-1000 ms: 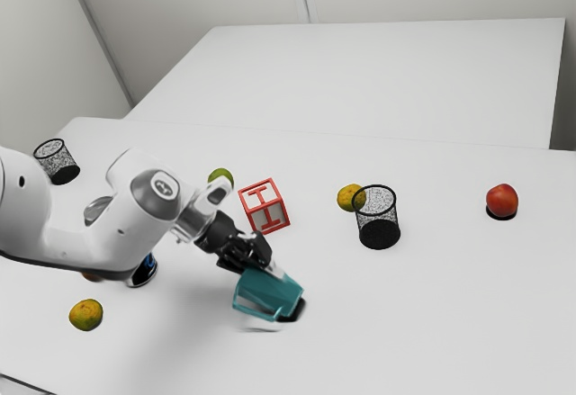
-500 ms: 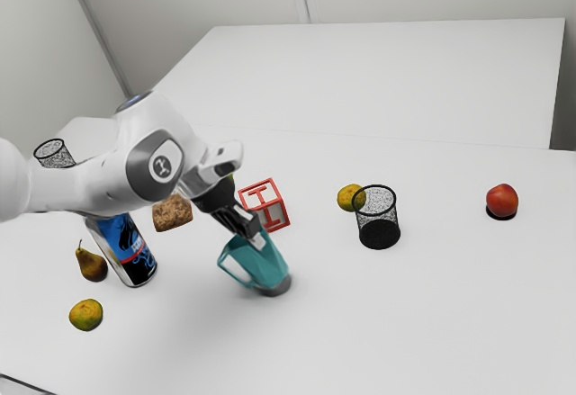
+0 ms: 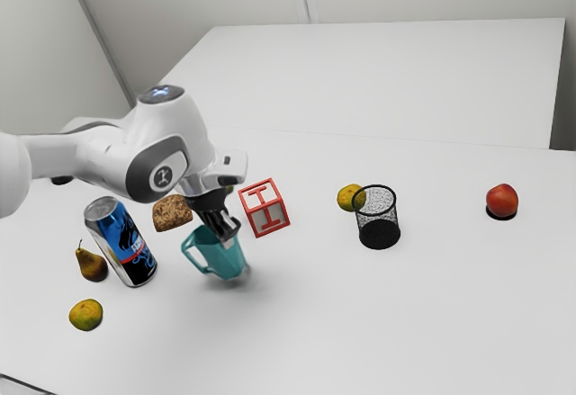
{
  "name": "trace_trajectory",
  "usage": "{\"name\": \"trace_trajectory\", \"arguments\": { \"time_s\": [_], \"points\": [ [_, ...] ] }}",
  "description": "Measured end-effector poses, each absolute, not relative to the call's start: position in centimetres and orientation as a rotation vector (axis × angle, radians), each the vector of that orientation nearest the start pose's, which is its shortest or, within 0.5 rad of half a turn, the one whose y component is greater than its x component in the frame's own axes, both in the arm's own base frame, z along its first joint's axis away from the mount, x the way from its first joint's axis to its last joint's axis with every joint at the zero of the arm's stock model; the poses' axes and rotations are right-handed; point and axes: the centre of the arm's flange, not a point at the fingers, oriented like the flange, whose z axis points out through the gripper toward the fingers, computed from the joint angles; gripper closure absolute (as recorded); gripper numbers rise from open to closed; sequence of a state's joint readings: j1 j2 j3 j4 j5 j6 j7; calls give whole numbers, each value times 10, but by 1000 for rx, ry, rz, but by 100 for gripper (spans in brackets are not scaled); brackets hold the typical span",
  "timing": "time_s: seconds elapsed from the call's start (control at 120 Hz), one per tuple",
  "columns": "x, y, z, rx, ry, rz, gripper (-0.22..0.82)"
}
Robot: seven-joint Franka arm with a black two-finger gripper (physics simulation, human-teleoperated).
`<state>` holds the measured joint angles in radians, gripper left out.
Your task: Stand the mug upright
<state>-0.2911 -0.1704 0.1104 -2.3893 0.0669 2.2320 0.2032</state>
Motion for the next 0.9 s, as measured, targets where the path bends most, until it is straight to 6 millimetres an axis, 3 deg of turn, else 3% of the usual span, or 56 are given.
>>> {"name": "trace_trajectory", "arguments": {
  "time_s": [0.408, 0.533, 0.767, 0.842, 0.9],
  "points": [
    [466, -81, 379, -3016, 554, -29, 78],
    [466, -80, 379, -3022, 524, -32, 63],
    [467, -79, 383, -3030, 486, -43, 24],
    [469, -79, 391, -3032, 476, -66, 17],
    [474, -80, 407, -3033, 467, -106, 13]
  ]
}}
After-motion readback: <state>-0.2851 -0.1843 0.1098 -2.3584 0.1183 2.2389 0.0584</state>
